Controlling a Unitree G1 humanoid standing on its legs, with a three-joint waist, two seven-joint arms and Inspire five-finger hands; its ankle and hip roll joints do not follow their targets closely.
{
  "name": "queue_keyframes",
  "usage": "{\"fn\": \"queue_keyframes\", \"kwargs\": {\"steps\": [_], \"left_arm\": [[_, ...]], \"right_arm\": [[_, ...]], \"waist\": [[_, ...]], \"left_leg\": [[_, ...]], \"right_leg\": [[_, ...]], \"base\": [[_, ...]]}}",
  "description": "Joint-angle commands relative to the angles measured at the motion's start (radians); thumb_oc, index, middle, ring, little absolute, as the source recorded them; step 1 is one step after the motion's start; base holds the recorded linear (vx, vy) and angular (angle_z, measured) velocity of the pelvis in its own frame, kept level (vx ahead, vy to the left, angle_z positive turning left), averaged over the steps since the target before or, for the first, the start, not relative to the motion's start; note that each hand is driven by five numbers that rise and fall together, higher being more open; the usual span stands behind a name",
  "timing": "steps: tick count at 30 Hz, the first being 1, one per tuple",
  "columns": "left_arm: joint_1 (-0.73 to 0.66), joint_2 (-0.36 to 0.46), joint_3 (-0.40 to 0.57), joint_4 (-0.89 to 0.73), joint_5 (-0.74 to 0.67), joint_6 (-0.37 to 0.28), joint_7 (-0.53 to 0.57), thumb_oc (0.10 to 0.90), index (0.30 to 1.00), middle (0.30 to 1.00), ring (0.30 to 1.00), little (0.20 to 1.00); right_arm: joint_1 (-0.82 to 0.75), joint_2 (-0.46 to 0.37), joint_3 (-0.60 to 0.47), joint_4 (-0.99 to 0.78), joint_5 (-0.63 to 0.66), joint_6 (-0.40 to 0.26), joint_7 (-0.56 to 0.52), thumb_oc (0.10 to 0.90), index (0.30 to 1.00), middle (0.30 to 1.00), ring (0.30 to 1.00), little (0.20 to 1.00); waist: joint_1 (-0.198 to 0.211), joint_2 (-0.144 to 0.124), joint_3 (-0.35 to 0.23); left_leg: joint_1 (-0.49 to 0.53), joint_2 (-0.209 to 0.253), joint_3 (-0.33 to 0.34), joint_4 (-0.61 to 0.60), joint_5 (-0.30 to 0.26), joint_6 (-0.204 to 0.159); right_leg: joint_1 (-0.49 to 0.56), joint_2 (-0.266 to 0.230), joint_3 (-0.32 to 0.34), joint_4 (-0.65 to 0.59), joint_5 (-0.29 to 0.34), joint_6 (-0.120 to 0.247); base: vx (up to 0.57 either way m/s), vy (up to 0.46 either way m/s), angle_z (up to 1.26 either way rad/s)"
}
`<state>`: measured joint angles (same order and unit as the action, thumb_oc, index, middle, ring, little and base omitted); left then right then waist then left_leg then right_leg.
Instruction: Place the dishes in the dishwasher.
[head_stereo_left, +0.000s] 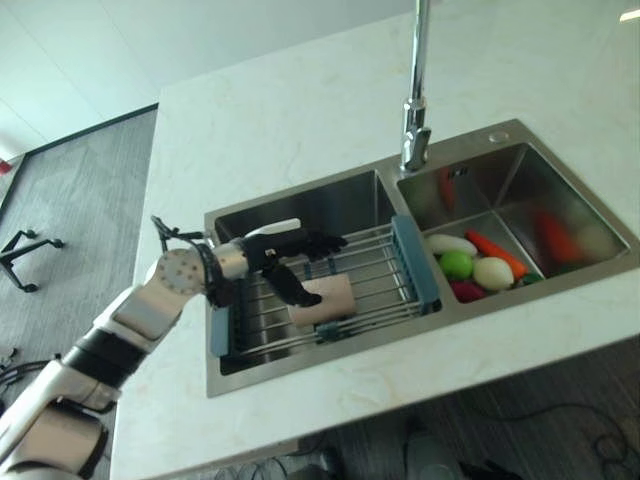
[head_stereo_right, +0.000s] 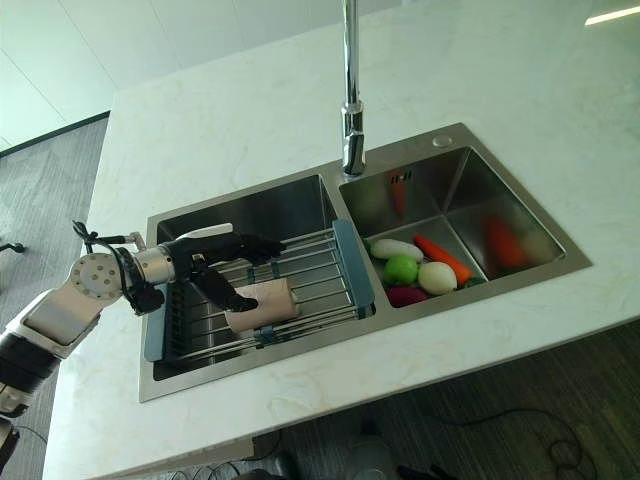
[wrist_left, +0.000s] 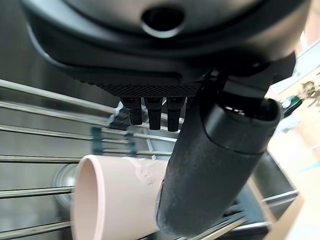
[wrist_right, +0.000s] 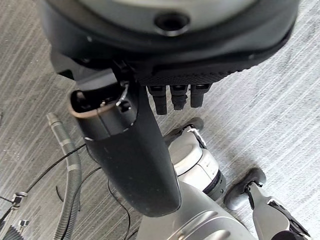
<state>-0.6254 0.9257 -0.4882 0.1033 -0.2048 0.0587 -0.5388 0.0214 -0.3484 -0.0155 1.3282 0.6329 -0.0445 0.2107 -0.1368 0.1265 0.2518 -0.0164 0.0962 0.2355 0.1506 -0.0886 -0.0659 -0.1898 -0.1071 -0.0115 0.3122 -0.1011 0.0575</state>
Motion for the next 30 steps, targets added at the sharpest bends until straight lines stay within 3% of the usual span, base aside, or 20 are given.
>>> {"fn": "queue_keyframes", "kwargs": {"steps": [1,8,12,19,22,26,27,30], "left_arm": [[-0.156,0.039,0.041,-0.029,0.069,-0.021,0.016,0.800,0.900,0.900,0.900,0.900],[-0.133,0.046,0.029,-0.031,0.105,0.010,-0.060,0.800,0.900,0.900,0.900,0.900],[-0.153,0.013,-0.024,0.008,0.233,-0.013,-0.076,0.800,0.900,0.900,0.900,0.900],[-0.174,-0.030,-0.091,0.040,0.316,-0.026,-0.125,0.800,0.900,0.900,0.900,0.900],[-0.192,-0.050,-0.130,0.063,0.400,-0.070,-0.143,0.800,0.900,0.900,0.900,0.900],[-0.203,-0.070,-0.162,0.085,0.411,-0.063,-0.113,0.800,0.900,0.900,0.900,0.900],[-0.203,-0.077,-0.163,0.091,0.422,-0.064,-0.088,0.400,0.300,0.300,0.300,0.300],[-0.202,-0.104,-0.169,0.119,0.466,-0.089,-0.043,0.400,0.300,0.300,0.300,0.300]], "right_arm": [[0.019,-0.003,-0.016,-0.049,0.045,-0.035,0.015,0.800,0.900,0.900,0.900,0.900],[0.008,-0.018,-0.026,-0.079,0.051,-0.055,0.023,0.800,0.900,0.900,0.900,0.900],[-0.014,-0.023,-0.019,-0.115,0.070,-0.068,0.033,0.800,0.900,0.900,0.900,0.900],[-0.028,-0.037,-0.024,-0.142,0.066,-0.085,0.026,0.800,0.900,0.900,0.900,0.900],[-0.037,-0.040,-0.021,-0.151,0.068,-0.092,0.029,0.800,0.900,0.900,0.900,0.900],[-0.050,-0.042,-0.014,-0.167,0.075,-0.112,0.033,0.800,0.900,0.900,0.900,0.900],[-0.050,-0.041,-0.012,-0.173,0.076,-0.114,0.033,0.800,0.900,0.900,0.900,0.900],[-0.052,-0.037,-0.007,-0.183,0.074,-0.122,0.025,0.800,0.900,0.900,0.900,0.900]], "waist": [[-0.016,-0.019,-0.043],[-0.018,-0.011,-0.004],[-0.032,-0.015,0.027],[-0.053,-0.012,0.062],[-0.063,-0.012,0.075],[-0.072,-0.016,0.094],[-0.073,-0.018,0.097],[-0.079,-0.023,0.104]], "left_leg": [[-0.075,-0.015,-0.072,0.149,-0.163,0.027],[-0.098,-0.021,-0.077,0.149,-0.157,0.030],[-0.116,-0.022,-0.077,0.149,-0.155,0.031],[-0.129,-0.025,-0.072,0.149,-0.154,0.031],[-0.135,-0.026,-0.071,0.149,-0.153,0.033],[-0.143,-0.027,-0.072,0.149,-0.154,0.034],[-0.145,-0.027,-0.072,0.149,-0.155,0.034],[-0.148,-0.024,-0.069,0.149,-0.156,0.033]], "right_leg": [[0.044,-0.082,-0.024,-0.012,-0.077,0.106],[0.019,-0.092,-0.024,-0.012,-0.070,0.110],[-0.007,-0.093,-0.014,-0.012,-0.062,0.112],[-0.027,-0.096,-0.002,-0.012,-0.053,0.116],[-0.037,-0.095,0.005,-0.012,-0.048,0.117],[-0.049,-0.095,0.011,-0.012,-0.043,0.118],[-0.052,-0.094,0.012,-0.012,-0.043,0.118],[-0.057,-0.092,0.015,-0.012,-0.042,0.117]], "base": [[0.01,0.015,-0.06],[0.00,0.022,0.02],[0.00,0.000,0.00],[0.00,0.013,-0.02],[0.00,0.000,0.00],[0.00,0.000,0.00],[0.00,0.000,0.00],[0.00,0.000,0.00]]}}
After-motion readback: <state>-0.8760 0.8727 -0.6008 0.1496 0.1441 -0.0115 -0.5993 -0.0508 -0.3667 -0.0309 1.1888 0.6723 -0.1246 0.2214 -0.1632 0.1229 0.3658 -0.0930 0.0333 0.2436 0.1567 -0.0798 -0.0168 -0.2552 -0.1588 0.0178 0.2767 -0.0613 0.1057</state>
